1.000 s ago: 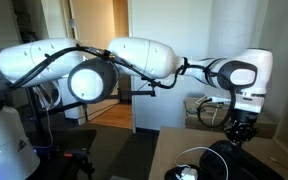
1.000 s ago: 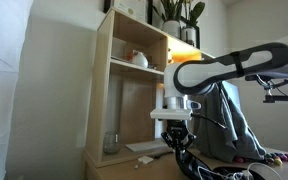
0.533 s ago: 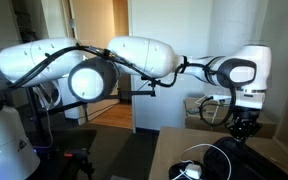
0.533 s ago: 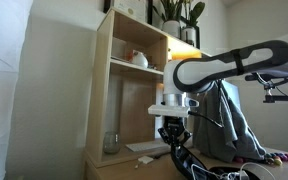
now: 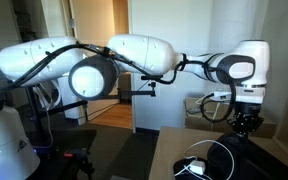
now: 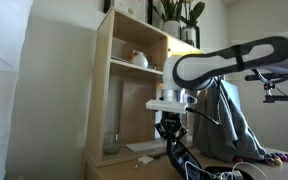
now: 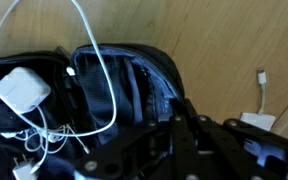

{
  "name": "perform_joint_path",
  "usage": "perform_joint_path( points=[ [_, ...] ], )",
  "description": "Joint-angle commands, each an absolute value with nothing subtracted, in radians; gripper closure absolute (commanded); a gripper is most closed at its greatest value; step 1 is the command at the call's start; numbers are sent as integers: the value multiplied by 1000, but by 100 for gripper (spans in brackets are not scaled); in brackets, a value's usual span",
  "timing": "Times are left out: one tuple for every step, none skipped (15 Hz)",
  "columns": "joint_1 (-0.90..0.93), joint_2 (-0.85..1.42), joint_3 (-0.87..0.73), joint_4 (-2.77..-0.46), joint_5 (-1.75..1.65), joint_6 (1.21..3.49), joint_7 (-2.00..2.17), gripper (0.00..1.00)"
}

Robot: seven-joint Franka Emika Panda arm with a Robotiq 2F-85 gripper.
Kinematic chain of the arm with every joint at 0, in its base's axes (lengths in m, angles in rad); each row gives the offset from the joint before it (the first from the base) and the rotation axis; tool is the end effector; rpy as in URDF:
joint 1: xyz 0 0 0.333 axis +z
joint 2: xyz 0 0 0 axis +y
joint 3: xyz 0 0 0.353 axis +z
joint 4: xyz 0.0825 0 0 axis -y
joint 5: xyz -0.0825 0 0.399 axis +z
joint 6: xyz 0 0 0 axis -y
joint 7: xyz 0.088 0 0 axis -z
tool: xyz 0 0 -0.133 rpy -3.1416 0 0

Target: Move the portable bag slightly to the left and close it

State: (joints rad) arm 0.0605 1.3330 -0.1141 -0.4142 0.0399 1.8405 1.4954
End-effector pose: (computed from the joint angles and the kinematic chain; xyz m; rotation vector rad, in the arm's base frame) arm 0.8697 0.0213 0.2245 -2.3209 2.0884 -0.1851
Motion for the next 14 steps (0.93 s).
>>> perform_joint_path(
  points=[
    [62, 1294, -111, -443, 44, 1860, 1497, 99],
    [63, 1292, -112, -445, 42, 1858, 1496, 99],
    [61, 1292, -106, -444, 48, 1859, 1488, 99],
    [60, 1325, -114, -414, 40, 1844, 1495, 95],
    [60, 1324, -113, -414, 41, 1845, 1495, 95],
    [60, 1324, -113, -414, 41, 1845, 1495, 95],
    [60, 1323, -113, -414, 41, 1845, 1495, 95],
    [60, 1323, -113, -414, 41, 1845, 1495, 95],
    [60, 1323, -113, -414, 41, 1845, 1495, 95],
    [60, 1323, -113, -414, 41, 1845, 1495, 95],
    [60, 1323, -113, -414, 41, 1845, 1495, 95],
    [60, 1323, -113, -414, 41, 1845, 1495, 95],
    [60, 1323, -113, -414, 41, 1845, 1495, 95],
    [60, 1323, -113, -414, 41, 1845, 1495, 95]
  ],
)
